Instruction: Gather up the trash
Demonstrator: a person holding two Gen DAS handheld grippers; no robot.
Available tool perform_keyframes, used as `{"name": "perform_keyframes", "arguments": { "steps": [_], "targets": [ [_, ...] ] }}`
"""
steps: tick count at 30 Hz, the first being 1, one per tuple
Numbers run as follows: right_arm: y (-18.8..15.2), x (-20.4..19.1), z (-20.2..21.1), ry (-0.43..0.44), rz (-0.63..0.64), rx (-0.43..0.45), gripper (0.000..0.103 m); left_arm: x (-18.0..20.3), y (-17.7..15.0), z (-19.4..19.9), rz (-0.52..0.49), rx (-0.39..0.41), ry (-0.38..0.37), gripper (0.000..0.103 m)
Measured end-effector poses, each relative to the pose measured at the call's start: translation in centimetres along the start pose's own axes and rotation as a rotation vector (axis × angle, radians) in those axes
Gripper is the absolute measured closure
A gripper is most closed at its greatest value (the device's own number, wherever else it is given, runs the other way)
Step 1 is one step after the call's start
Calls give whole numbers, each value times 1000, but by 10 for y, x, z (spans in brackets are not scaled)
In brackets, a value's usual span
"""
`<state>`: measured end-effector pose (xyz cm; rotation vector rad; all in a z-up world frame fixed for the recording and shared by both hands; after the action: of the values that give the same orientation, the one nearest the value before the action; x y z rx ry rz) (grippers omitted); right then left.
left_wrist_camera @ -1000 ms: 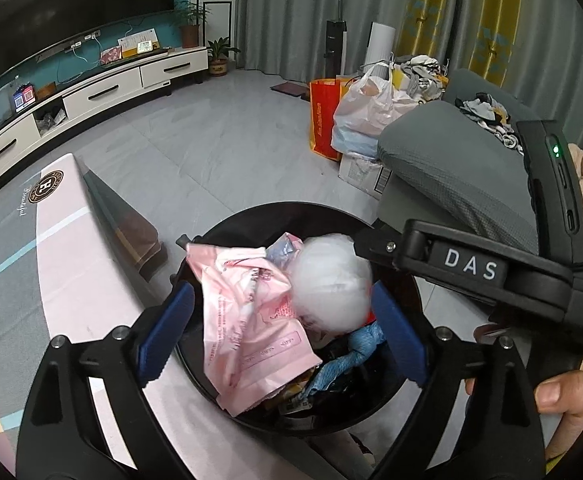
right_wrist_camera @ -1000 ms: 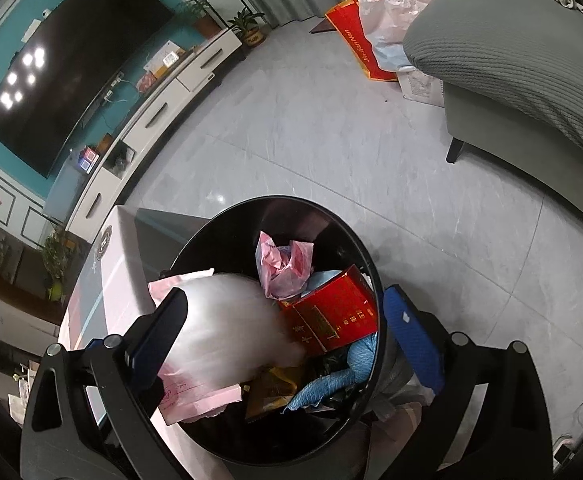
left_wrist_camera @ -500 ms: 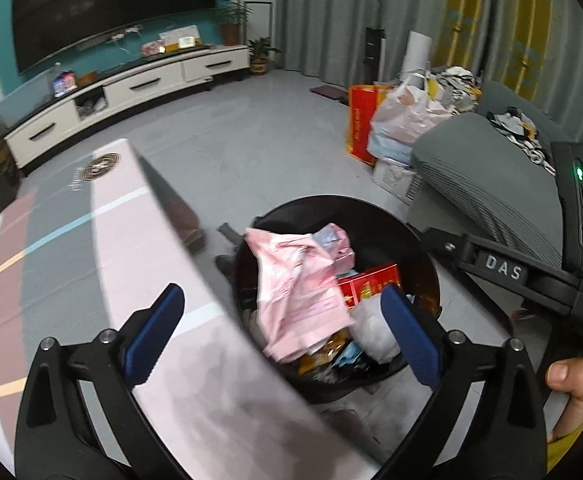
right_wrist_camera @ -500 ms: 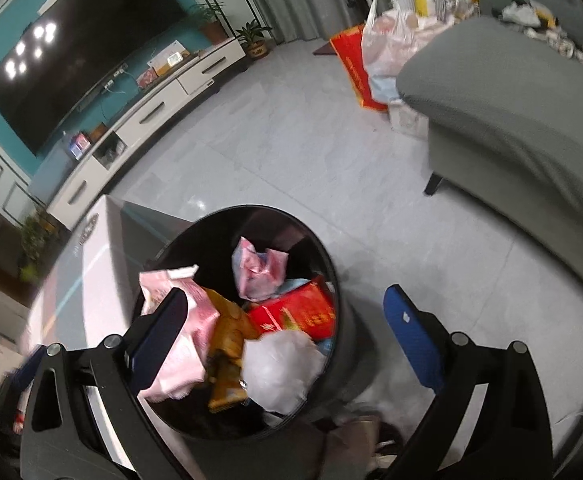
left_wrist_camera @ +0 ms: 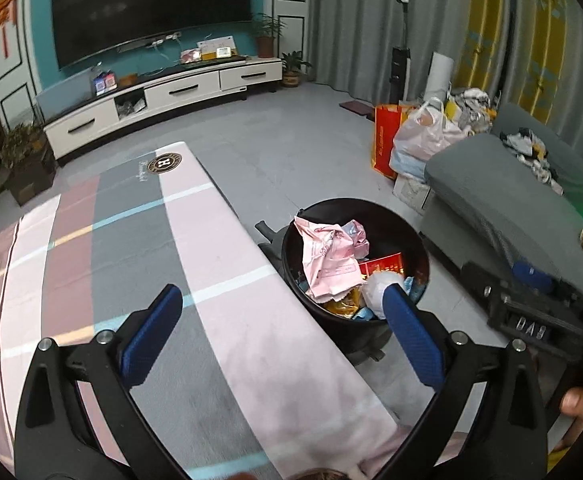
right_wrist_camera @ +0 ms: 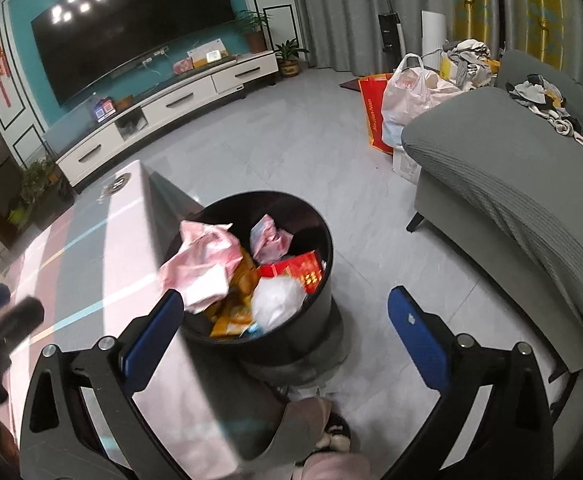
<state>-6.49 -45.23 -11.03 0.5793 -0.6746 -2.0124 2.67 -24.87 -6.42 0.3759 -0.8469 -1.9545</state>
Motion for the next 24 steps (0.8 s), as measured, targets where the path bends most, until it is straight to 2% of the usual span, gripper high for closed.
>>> {"name": "perform_keyframes", "arguments": {
  "steps": [6, 12, 17, 24],
  "targets": [
    [0, -18, 33, -41, 54, -10, 3, -1, 3, 30, -2, -23, 56, 3],
    [3, -24, 61, -63, 61, 6, 3, 4, 5, 55, -7, -10, 41, 3],
    [0, -32, 75, -88, 98, 25, 3, 1, 3, 68, 8, 10, 53, 3],
    [-3, -43, 80, -78, 124, 31, 3, -1, 0, 73, 4, 18, 88, 3]
  ]
}}
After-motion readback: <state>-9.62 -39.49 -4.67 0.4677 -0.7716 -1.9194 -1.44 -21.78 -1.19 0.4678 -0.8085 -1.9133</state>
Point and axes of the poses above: each gripper's, at about its wrist camera, not at the fingertips, and z roughly against the way its jaws point, x to its right, y to its top, the point moved 2 cm from there along -z, roughly the way its jaws point, and after that the axes turned 4 degrees about z, right-handed, at the moved point
